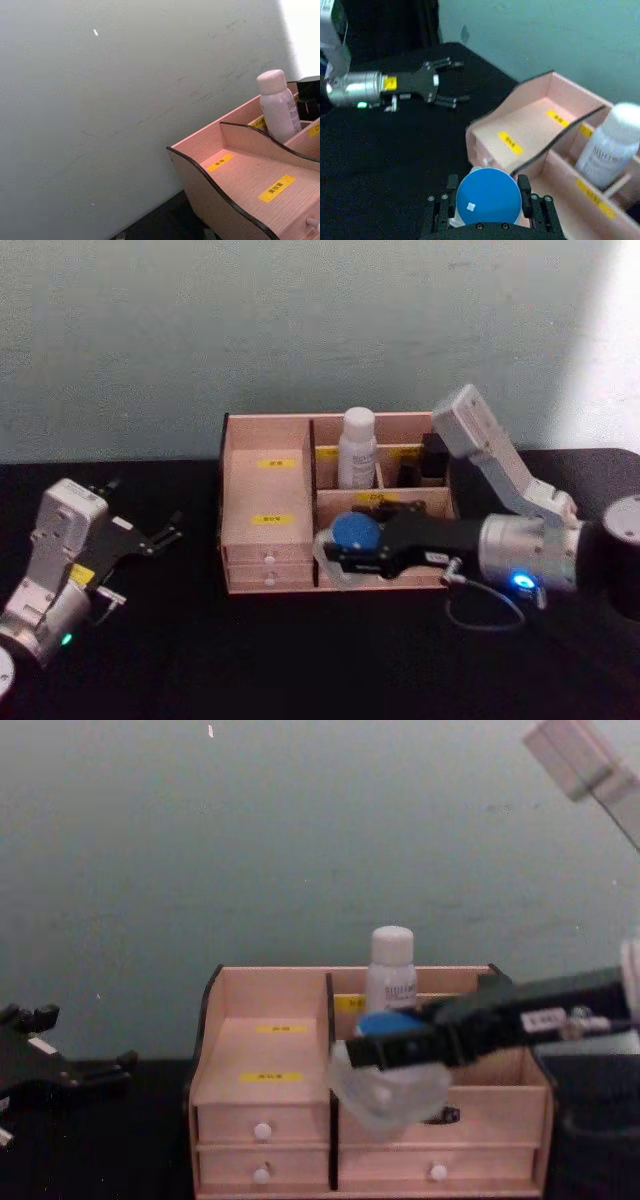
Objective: Pick up the facial cleanser and watermelon frost from the table and place them into the tiered storage box.
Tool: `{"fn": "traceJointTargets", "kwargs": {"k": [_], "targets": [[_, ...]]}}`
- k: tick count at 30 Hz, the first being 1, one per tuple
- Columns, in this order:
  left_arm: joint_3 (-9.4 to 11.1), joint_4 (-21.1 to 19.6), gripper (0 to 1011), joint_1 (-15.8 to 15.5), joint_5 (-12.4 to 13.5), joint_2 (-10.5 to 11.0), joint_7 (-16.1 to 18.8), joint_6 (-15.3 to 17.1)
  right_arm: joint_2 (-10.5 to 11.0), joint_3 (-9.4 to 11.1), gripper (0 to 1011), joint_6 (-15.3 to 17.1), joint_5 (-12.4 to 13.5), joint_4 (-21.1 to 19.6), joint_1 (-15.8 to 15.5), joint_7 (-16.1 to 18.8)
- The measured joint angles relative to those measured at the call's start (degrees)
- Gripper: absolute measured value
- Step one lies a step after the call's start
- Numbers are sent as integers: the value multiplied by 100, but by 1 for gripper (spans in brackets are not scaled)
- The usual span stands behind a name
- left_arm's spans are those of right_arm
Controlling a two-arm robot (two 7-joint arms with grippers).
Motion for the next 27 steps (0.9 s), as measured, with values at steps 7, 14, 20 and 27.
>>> {"fn": "traceJointTargets", "kwargs": {"k": [7, 14, 20, 27], "targets": [[0, 0, 1001, 0, 0, 0, 0, 0, -378, -107, 729, -7, 13, 388, 388, -90], [0, 0, 1001, 0, 0, 0, 0, 0, -672, -230, 729, -46, 2, 742, 704, -116], [0, 0, 1001, 0, 0, 0, 0, 0, -960, -359, 729, -123, -80, 1159, 977, -115], [0, 0, 1001, 0, 0, 0, 0, 0, -1294, -443, 729, -275, -194, 1678, 1256, -113]]}}
